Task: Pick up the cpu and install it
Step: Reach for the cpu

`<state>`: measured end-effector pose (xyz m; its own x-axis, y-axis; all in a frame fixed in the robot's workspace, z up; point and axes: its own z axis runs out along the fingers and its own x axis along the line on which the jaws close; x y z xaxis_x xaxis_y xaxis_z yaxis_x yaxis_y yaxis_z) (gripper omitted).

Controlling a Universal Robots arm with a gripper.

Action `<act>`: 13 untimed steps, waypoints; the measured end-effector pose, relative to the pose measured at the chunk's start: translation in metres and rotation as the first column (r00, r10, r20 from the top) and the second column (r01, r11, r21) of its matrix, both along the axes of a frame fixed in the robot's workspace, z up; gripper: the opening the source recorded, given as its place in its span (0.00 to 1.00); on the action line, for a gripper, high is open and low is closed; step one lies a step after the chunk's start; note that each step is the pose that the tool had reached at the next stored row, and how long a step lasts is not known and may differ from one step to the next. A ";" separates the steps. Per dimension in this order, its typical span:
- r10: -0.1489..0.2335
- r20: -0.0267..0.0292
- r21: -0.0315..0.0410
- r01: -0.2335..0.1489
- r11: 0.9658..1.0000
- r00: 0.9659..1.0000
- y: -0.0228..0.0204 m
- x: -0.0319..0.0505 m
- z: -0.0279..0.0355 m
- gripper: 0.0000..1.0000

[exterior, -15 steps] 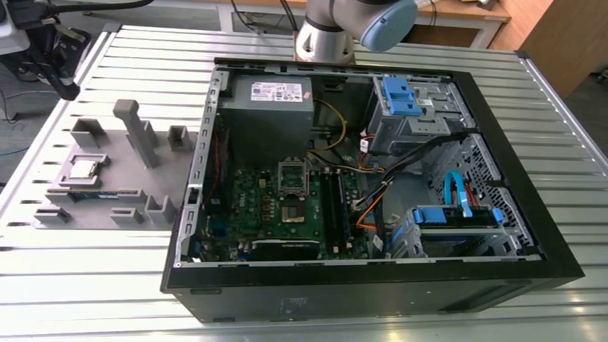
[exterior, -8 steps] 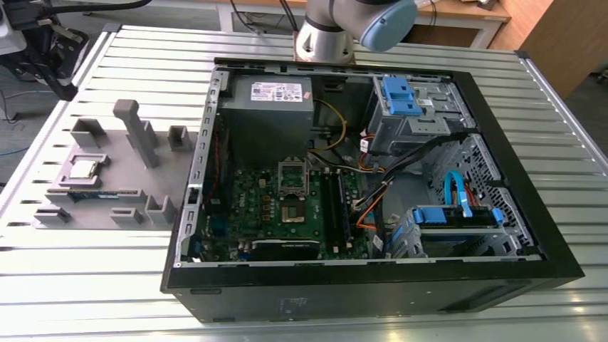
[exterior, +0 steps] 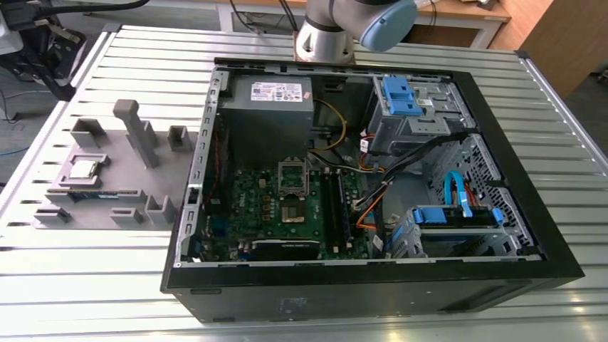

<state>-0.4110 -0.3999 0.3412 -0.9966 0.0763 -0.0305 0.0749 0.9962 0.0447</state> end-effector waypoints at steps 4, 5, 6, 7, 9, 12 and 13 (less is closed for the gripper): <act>0.000 0.000 0.000 0.000 1.000 1.000 0.0000 -0.0016 -0.0005 0.11; 0.000 0.000 0.000 0.000 1.000 1.000 0.0000 -0.0019 -0.0006 0.11; 0.000 0.000 0.000 0.000 1.000 1.000 0.0000 -0.0022 -0.0006 0.11; 0.000 0.000 0.000 0.000 1.000 1.000 0.0000 -0.0024 -0.0006 0.11; 0.000 0.000 0.000 0.000 1.000 1.000 0.0000 -0.0027 -0.0007 0.11; 0.000 0.000 0.000 0.000 1.000 1.000 0.0000 -0.0033 -0.0007 0.11; 0.000 0.000 0.000 0.000 1.000 1.000 0.0000 -0.0034 -0.0008 0.11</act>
<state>-0.4144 -0.3999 0.3405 -0.9966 0.0762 -0.0305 0.0748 0.9962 0.0447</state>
